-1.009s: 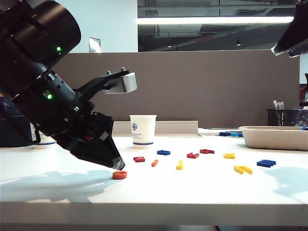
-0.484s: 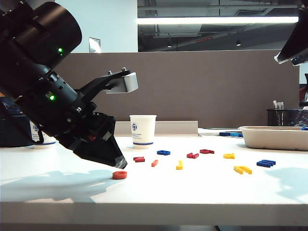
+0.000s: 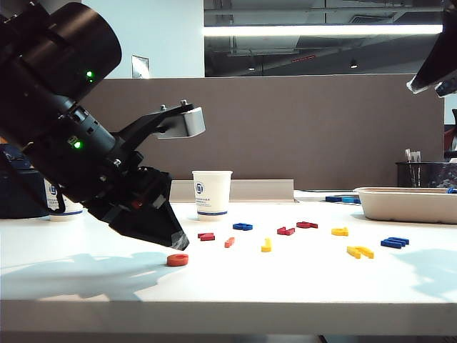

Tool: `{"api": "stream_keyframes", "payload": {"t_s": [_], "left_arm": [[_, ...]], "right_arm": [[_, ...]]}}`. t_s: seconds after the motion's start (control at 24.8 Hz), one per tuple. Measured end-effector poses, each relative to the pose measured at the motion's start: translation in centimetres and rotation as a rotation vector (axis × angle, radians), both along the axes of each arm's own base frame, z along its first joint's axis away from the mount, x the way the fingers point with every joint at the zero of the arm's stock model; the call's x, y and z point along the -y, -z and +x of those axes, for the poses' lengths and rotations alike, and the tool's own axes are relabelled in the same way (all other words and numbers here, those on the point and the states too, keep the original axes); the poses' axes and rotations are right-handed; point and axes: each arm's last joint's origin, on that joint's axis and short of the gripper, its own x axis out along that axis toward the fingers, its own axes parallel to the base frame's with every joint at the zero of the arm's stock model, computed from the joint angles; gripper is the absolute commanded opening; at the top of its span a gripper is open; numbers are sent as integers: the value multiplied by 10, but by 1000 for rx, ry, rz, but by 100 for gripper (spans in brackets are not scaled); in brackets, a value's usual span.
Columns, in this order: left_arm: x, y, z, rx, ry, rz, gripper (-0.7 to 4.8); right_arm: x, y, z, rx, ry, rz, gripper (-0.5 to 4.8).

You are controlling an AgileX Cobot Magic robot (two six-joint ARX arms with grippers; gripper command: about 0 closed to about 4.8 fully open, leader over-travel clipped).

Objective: Pick up the letter "c" and put it in the paper cup.

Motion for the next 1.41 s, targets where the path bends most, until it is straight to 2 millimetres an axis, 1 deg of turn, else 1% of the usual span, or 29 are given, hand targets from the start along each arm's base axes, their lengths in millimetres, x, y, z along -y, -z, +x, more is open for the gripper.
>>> {"api": "stream_keyframes", "payload": {"t_s": [0.85, 1.21, 1.41], "left_arm": [[3, 10, 2, -28, 16, 4, 161], [4, 13, 5, -14, 13, -3, 161], [4, 15, 6, 4, -8, 30, 161]], "right_arm": [[0, 0, 0, -1, 1, 0, 212], [0, 0, 0, -1, 1, 0, 212], [0, 0, 0, 0, 1, 0, 212]]}}
